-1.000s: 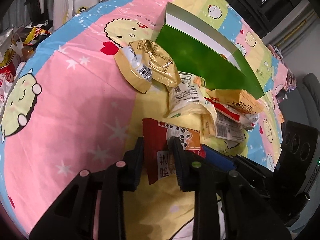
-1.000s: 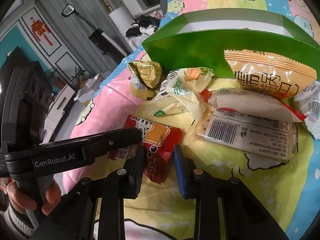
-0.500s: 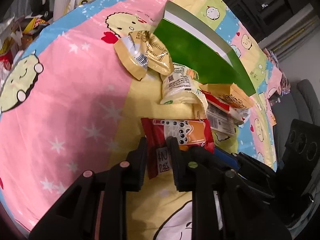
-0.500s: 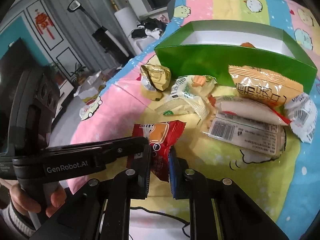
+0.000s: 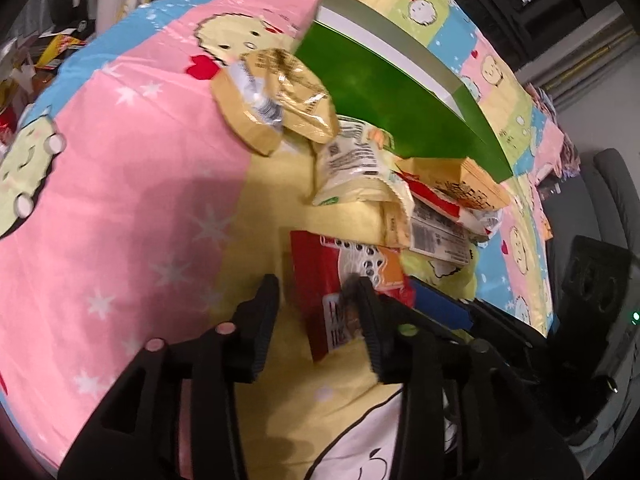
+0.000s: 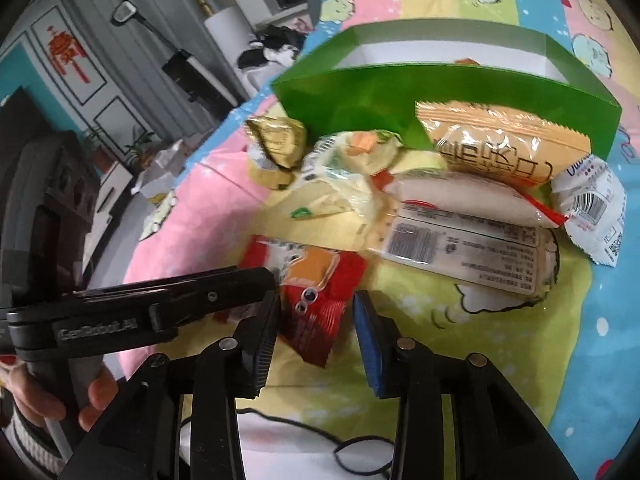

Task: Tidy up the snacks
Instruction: 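Close the left gripper on the red snack packet and lift it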

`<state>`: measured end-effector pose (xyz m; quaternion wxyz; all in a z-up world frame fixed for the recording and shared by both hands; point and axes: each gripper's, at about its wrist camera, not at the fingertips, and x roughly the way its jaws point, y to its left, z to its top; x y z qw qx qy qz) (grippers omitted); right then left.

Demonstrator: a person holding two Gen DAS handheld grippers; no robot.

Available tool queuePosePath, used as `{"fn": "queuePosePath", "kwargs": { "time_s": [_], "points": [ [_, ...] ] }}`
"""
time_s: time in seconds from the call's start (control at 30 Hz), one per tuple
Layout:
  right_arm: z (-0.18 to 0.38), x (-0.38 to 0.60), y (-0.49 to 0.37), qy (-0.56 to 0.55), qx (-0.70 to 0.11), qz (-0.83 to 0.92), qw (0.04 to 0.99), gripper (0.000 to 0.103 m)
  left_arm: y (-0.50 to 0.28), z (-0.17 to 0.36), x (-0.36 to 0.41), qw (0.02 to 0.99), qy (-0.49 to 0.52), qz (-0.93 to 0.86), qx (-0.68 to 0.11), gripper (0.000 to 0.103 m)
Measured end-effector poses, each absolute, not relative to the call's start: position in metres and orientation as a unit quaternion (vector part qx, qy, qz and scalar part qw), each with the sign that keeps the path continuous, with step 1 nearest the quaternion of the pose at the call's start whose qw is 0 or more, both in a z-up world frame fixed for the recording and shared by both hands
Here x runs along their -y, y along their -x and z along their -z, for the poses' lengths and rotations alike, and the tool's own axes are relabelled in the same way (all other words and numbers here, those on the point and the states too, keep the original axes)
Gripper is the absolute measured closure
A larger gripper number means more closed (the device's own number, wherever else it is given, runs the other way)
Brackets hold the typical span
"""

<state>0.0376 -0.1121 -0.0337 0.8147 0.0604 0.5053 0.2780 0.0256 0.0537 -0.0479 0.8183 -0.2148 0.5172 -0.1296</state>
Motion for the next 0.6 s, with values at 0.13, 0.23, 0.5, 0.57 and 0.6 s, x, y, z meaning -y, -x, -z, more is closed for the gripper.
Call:
{"fn": "queuePosePath", "kwargs": {
  "time_s": [0.13,0.23,0.5,0.57,0.6],
  "points": [
    [0.037,0.119,-0.044,-0.075,-0.512,-0.277,0.81,0.065,-0.027,0.05,-0.051,0.816,0.219,0.137,-0.517,0.06],
    [0.039,0.114,-0.042,-0.066,-0.511,-0.298,0.804,0.065,-0.026,0.051,-0.049,0.82,0.21,0.134,-0.515,0.077],
    [0.042,0.109,-0.042,-0.06,-0.496,-0.301,0.812,0.066,-0.025,0.051,-0.046,0.825,0.207,0.12,-0.511,0.08],
    [0.041,0.107,-0.043,-0.058,-0.494,-0.3,0.814,0.068,-0.024,0.05,-0.045,0.828,0.21,0.117,-0.507,0.08],
    [0.04,0.106,-0.042,-0.057,-0.493,-0.299,0.815,0.069,-0.023,0.05,-0.045,0.829,0.21,0.115,-0.505,0.081]
  ]
}}
